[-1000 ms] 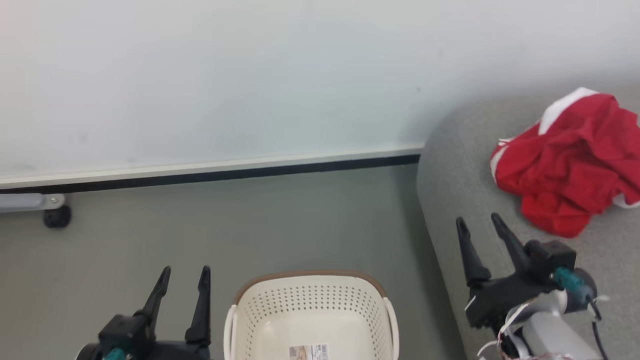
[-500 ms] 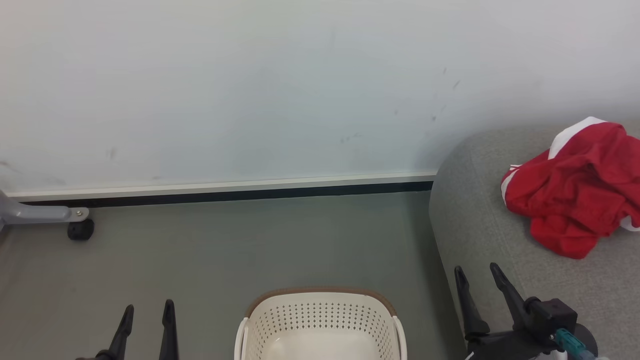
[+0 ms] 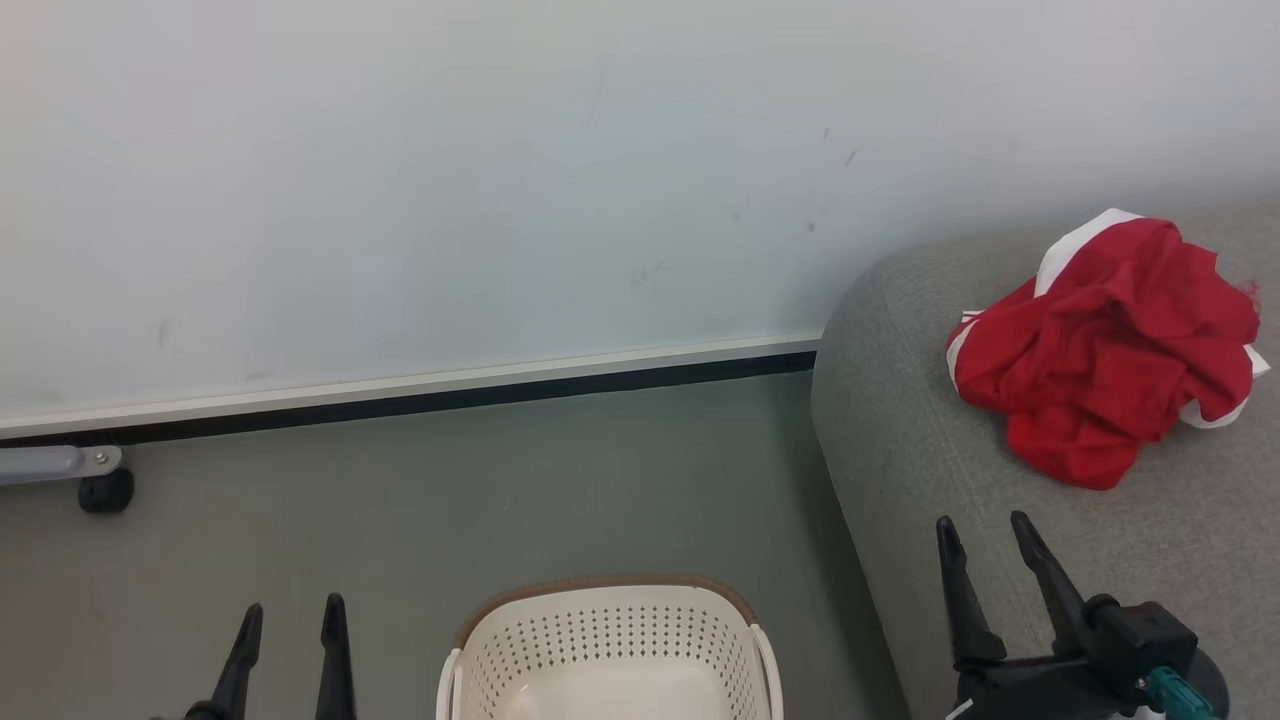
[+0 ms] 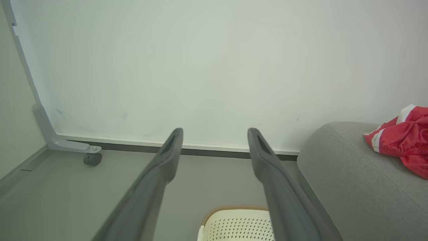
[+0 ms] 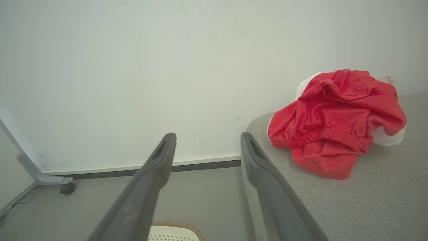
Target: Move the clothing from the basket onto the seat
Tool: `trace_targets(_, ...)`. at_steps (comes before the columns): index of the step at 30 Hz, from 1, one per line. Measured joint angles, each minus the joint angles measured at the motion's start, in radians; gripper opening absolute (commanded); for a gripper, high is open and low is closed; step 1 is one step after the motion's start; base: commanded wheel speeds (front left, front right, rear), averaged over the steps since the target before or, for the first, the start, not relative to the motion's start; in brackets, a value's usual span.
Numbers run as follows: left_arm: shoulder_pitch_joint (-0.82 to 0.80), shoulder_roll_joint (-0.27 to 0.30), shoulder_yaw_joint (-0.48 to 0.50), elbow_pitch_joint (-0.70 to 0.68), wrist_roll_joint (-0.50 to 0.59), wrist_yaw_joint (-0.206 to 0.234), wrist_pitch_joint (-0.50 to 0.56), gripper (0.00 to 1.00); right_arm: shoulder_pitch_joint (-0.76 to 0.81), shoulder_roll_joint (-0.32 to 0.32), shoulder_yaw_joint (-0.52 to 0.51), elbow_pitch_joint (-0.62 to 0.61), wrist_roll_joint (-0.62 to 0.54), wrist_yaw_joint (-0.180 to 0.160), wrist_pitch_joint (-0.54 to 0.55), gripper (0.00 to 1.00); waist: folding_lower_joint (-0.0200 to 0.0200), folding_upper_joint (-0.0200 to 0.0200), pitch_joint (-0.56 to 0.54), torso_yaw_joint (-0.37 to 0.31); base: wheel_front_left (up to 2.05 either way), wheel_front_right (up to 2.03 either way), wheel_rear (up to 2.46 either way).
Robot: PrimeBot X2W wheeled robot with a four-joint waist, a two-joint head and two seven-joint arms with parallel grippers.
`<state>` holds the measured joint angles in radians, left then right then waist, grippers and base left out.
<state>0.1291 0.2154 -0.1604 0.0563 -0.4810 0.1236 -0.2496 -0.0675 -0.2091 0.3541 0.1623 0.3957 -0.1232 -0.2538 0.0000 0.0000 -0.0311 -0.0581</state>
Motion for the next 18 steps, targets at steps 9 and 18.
trace_targets(9,-0.003,-0.001,-0.006,0.000,0.020,0.001,0.000,1.00,0.027,0.002,-0.039,-0.044,-0.020,-0.001,0.000,1.00,0.0000,0.0000,0.000,-0.004,0.00,0.00,0.00)
trace_targets(18,-0.003,-0.001,-0.002,0.000,0.044,0.001,0.000,1.00,0.039,0.007,-0.058,-0.064,-0.032,-0.001,0.000,1.00,0.0000,0.0000,0.000,0.007,0.00,0.00,0.00)
